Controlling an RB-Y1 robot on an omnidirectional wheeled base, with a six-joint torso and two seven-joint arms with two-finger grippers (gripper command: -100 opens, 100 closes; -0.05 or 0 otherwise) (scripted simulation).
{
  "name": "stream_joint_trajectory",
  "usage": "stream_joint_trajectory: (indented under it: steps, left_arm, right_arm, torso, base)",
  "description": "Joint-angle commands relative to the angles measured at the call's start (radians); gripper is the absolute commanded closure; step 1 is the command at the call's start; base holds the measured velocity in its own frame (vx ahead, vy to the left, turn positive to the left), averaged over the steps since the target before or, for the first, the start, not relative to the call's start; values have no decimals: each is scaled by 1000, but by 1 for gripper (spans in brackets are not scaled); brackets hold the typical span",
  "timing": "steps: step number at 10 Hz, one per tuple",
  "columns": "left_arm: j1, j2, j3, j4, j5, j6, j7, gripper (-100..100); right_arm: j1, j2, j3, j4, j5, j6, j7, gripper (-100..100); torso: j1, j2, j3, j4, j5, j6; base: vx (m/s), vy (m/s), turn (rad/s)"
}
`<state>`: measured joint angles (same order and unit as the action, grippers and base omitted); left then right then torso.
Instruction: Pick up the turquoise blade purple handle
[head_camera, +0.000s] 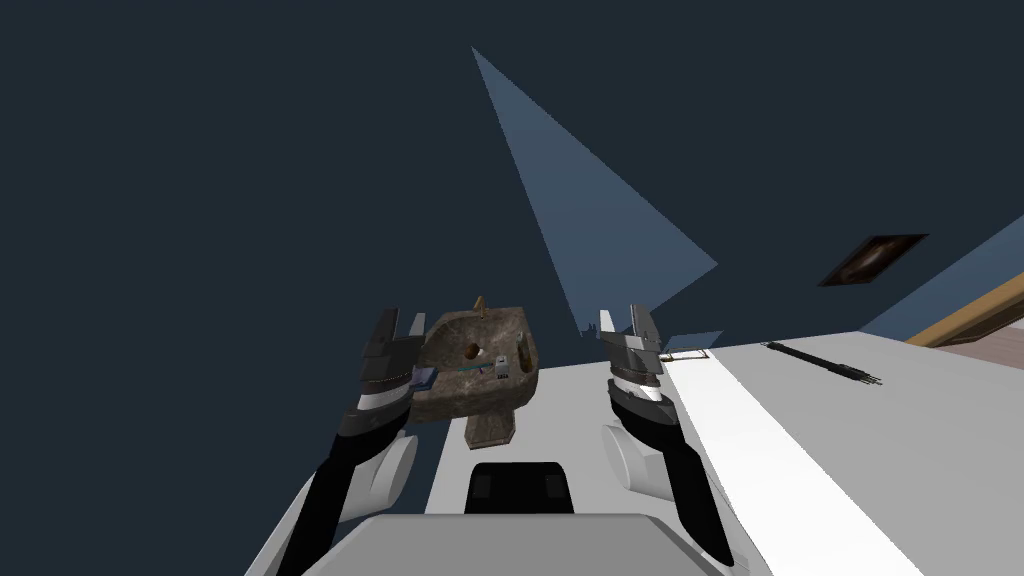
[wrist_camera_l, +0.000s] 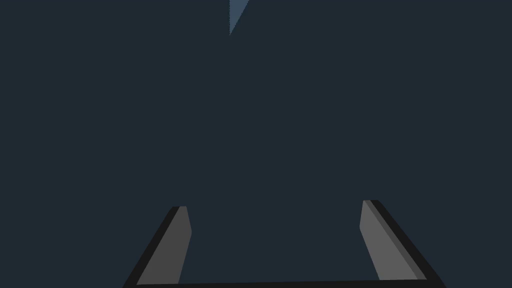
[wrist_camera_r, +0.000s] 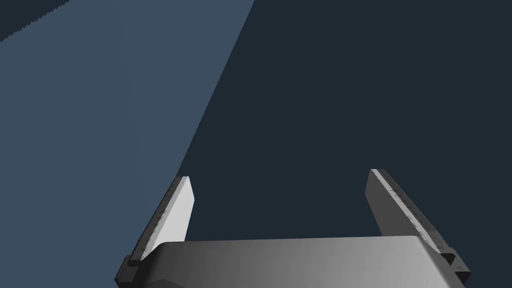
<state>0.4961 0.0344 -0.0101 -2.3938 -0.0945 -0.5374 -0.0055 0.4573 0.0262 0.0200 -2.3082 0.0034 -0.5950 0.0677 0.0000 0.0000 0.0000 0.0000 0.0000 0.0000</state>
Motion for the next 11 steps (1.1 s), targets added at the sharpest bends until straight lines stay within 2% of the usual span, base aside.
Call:
stream_joint_trajectory:
  steps: [1,6,7,11]
  left_arm:
    - [2,25,-2,-6,5,42,13,-100]
    - [8,69,-9,-27,21,174,55,-100]
    - [8,69,-9,-27,21,180,55,-100]
    - [13,92,-15,-41,34,294,90,-100]
  right_arm:
    - [0,0,0,0,0,0,0,0]
    - [0,0,0,0,0,0,0,0]
    - [0,0,0,0,0,0,0,0]
    - [0,0,0,0,0,0,0,0]
  torso:
    - [0,0,0,0,0,0]
    - [-3,2,1,0,-1,0]
    - [-3,2,1,0,-1,0]
    - [-2,1,1,0,0,0]
  base:
    - [-14,-21,-13]
    - [-27,-38,-10]
    - [-21,-22,-1]
    - [-19,-26,-9]
